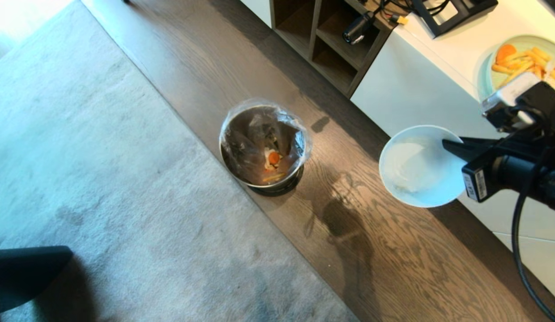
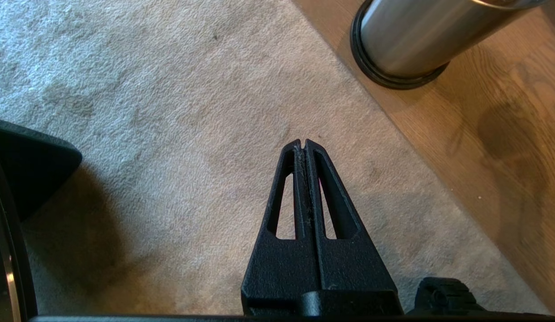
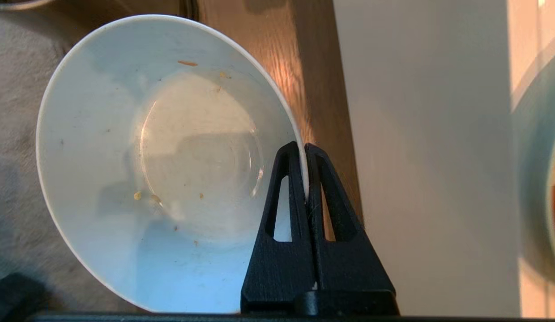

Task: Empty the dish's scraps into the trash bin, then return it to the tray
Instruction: Put the bowl back to the table

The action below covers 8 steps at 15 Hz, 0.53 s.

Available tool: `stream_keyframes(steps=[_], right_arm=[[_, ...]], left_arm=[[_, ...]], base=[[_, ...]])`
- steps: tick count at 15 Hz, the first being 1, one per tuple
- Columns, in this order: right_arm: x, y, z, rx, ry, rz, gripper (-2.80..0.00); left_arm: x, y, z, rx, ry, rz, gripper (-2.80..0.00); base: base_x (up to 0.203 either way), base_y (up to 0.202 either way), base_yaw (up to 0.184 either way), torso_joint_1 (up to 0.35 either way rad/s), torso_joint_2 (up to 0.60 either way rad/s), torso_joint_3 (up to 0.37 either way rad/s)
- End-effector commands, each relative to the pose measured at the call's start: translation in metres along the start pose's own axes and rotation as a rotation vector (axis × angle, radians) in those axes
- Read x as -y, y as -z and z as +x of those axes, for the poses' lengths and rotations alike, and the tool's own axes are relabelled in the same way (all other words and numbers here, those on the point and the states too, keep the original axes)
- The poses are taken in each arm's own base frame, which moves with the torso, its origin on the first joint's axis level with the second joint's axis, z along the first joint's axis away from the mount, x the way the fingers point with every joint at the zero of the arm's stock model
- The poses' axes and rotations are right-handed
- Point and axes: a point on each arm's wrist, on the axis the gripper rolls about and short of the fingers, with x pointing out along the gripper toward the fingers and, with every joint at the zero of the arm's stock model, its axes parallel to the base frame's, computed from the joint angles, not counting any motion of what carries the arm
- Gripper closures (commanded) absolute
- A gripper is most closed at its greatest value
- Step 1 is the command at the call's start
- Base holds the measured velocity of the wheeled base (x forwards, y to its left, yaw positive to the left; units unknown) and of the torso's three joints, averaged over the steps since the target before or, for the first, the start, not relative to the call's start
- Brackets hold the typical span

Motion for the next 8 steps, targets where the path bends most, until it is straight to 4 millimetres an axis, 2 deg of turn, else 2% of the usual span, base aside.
stream_keyframes(steps=[1,4,8], right_arm=[[-0.006,0.018,-0.009,-0.05,-0.021,0.022,0.0],[-0.017,0.061,-0.019,-0.2,-0.032,0.109,0.0],[-0.012,0.126,-0.036,-0.455,0.16,0.297,0.0]], left_arm=[[0.0,0.0,0.0,0.001,0.0,-0.001,0.0],[0.0,0.0,0.0,0.001,0.0,-0.001,0.0],[0.0,0.0,0.0,0.001,0.0,-0.001,0.0]], base=[[0.0,0.0,0.0,0.0,0.0,0.0],[0.0,0.0,0.0,0.0,0.0,0.0],[0.0,0.0,0.0,0.0,0.0,0.0]])
